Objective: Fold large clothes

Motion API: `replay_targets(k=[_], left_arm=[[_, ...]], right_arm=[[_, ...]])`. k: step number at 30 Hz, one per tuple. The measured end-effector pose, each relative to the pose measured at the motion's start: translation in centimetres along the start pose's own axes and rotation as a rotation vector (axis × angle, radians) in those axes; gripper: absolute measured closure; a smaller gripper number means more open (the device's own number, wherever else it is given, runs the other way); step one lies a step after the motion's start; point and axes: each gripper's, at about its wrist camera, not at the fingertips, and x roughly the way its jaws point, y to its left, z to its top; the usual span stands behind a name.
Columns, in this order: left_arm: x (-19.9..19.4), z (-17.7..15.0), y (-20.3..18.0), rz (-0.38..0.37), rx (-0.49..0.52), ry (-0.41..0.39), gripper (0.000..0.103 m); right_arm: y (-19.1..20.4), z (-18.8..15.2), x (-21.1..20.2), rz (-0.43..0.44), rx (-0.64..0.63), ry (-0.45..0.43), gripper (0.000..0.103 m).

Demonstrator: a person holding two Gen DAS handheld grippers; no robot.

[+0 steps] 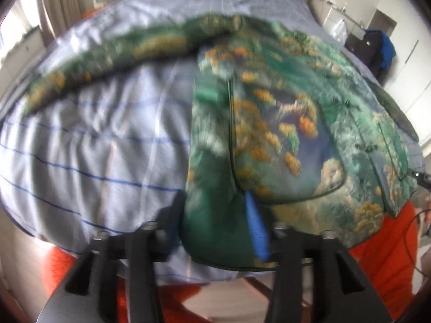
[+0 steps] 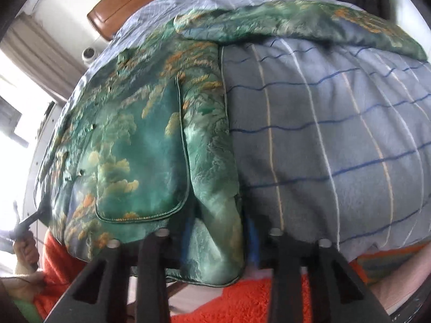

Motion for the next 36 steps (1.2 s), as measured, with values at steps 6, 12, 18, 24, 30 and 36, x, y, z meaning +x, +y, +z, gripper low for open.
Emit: replay_targets(k=[6,12,18,24,30,36], left_arm=[[-3.7,2.0,0.7,0.110,-0.045,-0.177,0.006],[-3.5,2.4,0.0,0.263,-0.076,-0.304,0.003],[-2.4,2.7,0.1,0.239,-0.142,-0.262,0.003],[-3.1,2.0,2.1,0.207,-0.260,-0.281,0.003],[-2.2,1.7,2.5,0.187,-0.259,-0.235,0.003],[-2.2,1.3,2.2,0.134,-0.242,-0.204,0.002]], right_arm=[[0.5,0.2,-3.4,-0.088,-0.019,-0.115,0.051],[2.8,0.2,-5.0,-0.120,-0.081,-0.179,0.047],[4.8,0.0,-5.2,-0.134,-0.135,-0.221,0.042],[4.6,0.4,-5.2,-0.121,-0.106,-0.243,0.042],[2.2,2.0,-6.0,-0.122,-0.065,-0.283,0.042],[-5.5,6.2,-7.0,-0.114,0.144,-0.336,0.042]])
